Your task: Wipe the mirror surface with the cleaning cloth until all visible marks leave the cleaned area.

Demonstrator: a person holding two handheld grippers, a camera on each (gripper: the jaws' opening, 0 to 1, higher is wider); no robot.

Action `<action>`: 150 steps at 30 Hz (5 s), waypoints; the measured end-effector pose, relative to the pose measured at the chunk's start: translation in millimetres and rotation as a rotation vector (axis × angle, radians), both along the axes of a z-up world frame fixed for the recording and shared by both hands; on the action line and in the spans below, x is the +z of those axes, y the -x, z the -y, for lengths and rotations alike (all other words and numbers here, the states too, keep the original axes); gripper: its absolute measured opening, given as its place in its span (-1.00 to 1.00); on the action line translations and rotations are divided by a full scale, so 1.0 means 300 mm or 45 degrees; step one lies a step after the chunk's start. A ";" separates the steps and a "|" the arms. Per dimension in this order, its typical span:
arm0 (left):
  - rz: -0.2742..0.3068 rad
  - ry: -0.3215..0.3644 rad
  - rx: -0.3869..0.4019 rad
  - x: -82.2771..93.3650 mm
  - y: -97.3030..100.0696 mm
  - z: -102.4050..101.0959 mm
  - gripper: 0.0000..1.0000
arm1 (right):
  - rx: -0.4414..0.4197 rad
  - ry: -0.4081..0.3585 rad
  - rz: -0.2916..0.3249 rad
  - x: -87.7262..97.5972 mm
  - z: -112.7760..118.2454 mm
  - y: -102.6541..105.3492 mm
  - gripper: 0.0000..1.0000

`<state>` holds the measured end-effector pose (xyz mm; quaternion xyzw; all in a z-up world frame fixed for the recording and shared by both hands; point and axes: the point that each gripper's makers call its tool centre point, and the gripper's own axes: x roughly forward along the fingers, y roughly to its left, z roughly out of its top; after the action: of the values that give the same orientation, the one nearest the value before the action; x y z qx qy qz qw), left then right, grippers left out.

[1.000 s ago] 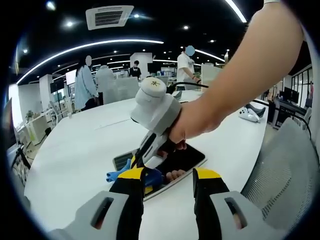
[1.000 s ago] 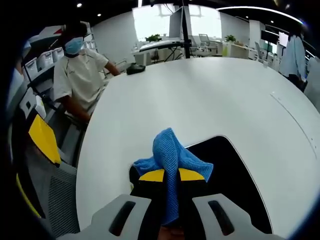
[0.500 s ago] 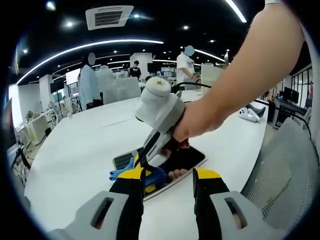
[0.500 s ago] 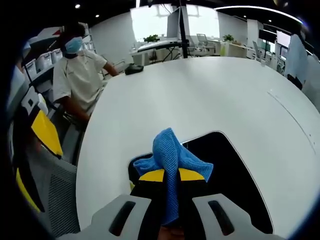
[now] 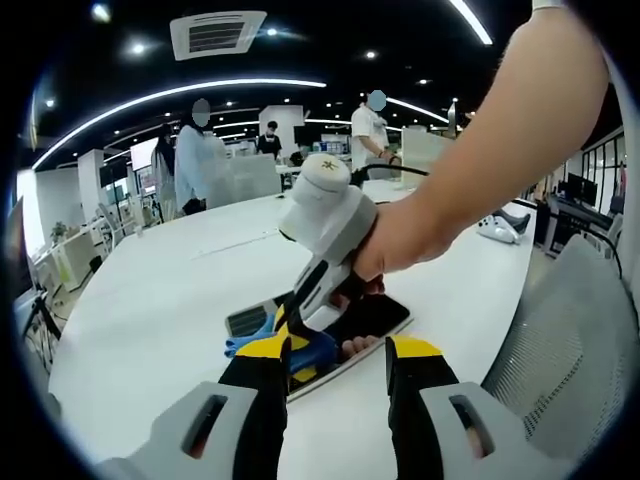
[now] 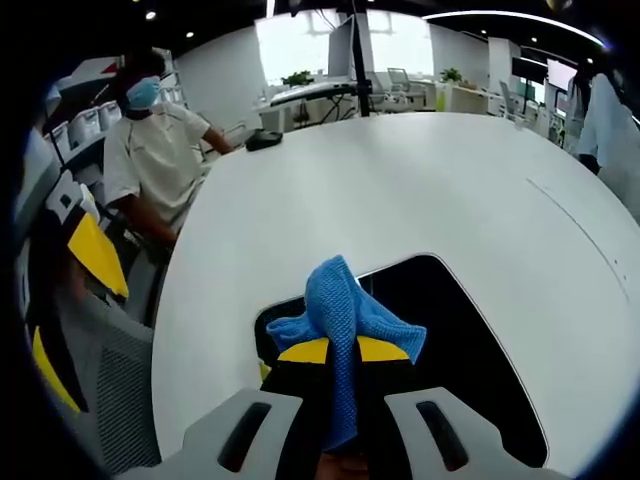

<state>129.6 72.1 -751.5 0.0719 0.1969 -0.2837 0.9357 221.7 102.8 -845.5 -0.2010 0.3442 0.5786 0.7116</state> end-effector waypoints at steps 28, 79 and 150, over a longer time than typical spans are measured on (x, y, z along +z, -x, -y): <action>-0.001 0.005 -0.005 -0.001 0.002 0.002 -0.26 | -0.043 -0.020 0.001 0.000 0.064 -0.001 -0.93; 0.002 0.003 -0.009 0.002 0.002 0.005 -0.26 | -0.092 -0.023 -0.001 -0.001 0.137 -0.010 -0.93; 0.019 0.005 -0.006 0.010 -0.001 0.003 -0.24 | -0.153 0.005 0.004 -0.002 0.276 -0.030 -0.93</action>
<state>130.0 71.3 -748.5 0.0725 0.1892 -0.2858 0.9366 230.7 20.1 -846.0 -0.1821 0.3557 0.5338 0.7453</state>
